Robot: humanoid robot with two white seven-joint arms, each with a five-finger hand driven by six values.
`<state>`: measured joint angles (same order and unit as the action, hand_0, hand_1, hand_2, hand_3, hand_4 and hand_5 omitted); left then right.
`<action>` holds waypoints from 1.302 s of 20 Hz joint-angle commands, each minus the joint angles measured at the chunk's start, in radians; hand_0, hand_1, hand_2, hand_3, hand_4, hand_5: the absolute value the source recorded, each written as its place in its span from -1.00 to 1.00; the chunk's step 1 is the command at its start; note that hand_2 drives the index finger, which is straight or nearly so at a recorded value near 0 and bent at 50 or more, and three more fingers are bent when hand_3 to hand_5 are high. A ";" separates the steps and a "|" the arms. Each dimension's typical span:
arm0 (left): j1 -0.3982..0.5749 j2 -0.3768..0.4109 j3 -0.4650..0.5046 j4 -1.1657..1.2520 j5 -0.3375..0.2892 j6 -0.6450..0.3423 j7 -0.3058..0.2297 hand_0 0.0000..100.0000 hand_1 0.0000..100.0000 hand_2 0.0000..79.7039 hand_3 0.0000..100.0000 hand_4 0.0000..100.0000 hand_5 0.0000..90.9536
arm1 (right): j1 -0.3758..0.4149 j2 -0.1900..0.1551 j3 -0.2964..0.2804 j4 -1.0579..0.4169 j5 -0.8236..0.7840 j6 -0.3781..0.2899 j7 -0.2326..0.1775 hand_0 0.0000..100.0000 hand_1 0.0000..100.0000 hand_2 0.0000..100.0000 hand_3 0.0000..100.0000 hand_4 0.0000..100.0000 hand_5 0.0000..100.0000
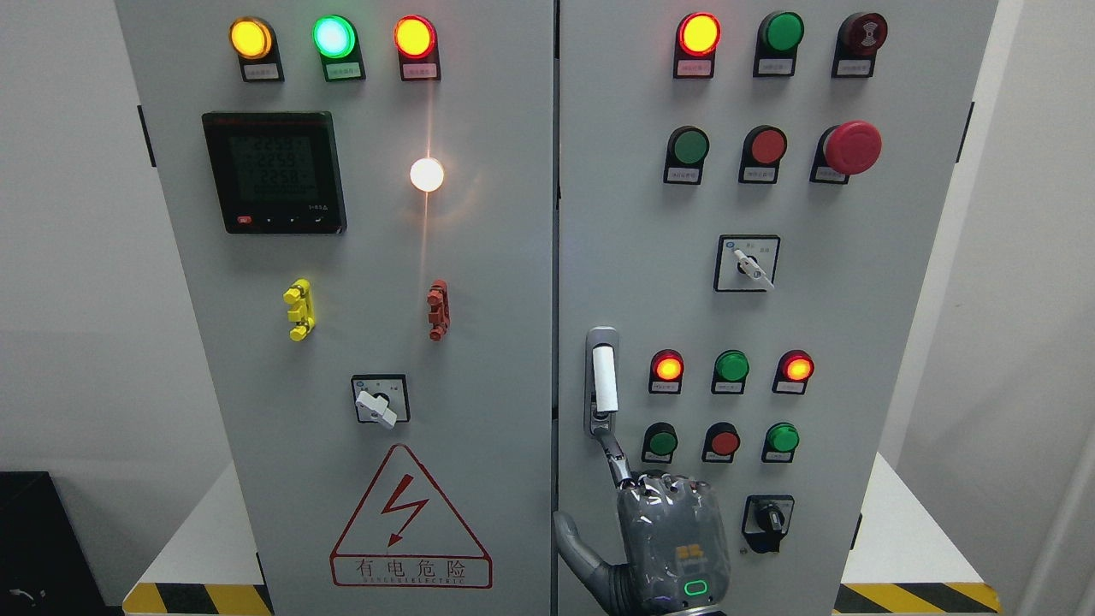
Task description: Release door handle
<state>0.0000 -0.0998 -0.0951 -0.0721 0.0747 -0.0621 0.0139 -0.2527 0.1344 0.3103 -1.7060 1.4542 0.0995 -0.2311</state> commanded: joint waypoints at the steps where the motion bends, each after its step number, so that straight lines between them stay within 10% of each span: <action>1: 0.017 0.000 0.000 0.000 0.000 -0.001 0.000 -0.76 0.11 -1.00 -1.00 -1.00 -1.00 | 0.044 -0.006 0.001 -0.079 -0.003 -0.003 0.003 -0.28 -0.53 -0.34 1.00 1.00 1.00; 9: 0.017 0.000 0.000 0.000 -0.001 -0.001 0.000 -0.76 0.11 -1.00 -1.00 -1.00 -1.00 | 0.081 -0.002 -0.011 -0.181 -0.009 -0.006 0.075 -0.08 -0.47 0.22 1.00 0.98 1.00; 26: 0.017 0.000 0.000 0.002 -0.001 -0.001 0.000 -0.76 0.11 -1.00 -1.00 -1.00 -1.00 | 0.047 -0.001 -0.031 -0.225 -0.012 0.000 0.183 -0.29 -0.67 0.59 1.00 0.88 0.90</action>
<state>0.0000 -0.0997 -0.0951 -0.0719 0.0746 -0.0621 0.0139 -0.1863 0.1308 0.2897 -1.8961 1.4432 0.0968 -0.0706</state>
